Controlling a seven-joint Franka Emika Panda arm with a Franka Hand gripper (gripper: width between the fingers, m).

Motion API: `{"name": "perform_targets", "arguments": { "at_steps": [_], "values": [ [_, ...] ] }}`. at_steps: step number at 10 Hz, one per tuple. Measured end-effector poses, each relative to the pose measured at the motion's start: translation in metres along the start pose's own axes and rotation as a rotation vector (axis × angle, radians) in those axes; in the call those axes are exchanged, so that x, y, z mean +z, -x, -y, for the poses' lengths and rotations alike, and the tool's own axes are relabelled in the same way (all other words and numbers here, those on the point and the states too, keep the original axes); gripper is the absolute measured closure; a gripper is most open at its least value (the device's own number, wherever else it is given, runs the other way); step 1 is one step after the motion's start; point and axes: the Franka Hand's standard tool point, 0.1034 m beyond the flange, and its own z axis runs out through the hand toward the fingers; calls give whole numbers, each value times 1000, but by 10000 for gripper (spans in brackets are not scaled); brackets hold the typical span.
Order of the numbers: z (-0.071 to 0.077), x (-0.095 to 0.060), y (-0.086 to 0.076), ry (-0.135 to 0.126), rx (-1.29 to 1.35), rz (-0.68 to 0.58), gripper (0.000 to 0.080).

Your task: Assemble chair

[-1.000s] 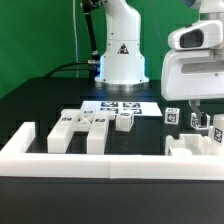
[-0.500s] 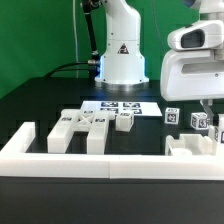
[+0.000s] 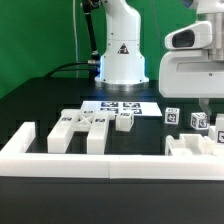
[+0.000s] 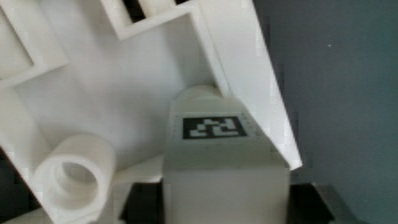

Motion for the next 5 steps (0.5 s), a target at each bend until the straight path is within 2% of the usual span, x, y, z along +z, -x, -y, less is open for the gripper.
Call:
{"name": "perform_targets", "arguments": {
  "at_steps": [5],
  "values": [
    [-1,-1,-1,-12,472,-4,508]
  ]
}}
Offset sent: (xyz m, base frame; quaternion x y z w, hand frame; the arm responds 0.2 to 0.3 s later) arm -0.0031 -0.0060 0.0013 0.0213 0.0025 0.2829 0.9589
